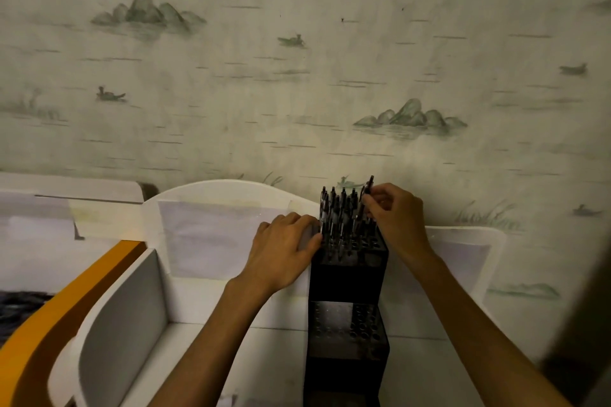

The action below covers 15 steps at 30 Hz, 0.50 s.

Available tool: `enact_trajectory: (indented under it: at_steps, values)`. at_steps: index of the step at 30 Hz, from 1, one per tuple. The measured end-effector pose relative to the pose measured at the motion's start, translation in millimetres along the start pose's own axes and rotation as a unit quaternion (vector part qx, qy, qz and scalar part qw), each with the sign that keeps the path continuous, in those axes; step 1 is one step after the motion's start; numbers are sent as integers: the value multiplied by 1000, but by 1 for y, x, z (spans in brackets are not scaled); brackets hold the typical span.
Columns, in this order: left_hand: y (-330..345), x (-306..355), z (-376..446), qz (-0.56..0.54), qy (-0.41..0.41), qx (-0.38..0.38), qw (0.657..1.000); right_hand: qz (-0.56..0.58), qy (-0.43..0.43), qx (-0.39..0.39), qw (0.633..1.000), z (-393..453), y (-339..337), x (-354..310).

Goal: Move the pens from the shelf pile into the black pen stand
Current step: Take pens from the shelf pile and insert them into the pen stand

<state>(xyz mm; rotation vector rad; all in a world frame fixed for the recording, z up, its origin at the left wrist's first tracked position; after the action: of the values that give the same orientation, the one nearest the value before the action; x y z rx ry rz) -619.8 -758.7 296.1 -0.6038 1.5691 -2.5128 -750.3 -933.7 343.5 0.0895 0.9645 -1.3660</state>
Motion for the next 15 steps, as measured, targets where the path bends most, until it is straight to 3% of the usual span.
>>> enact_trajectory:
  at_steps: [15]
  values:
    - [4,3,-7,-15,-16,-6,1000,-72,10,-62,995,-21,24,9]
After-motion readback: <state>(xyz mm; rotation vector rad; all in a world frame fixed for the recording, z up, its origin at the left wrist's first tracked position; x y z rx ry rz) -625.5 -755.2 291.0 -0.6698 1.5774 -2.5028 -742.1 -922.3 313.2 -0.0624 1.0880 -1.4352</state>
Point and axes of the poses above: each hand's wrist, its own z-axis towards the middle knuckle, its own y-axis out of the palm, x = y × z, the point moved 9 cm from there along z, towards the middle knuckle, and after that the axes turned 9 degrees about -x, right-handed, at the moved point
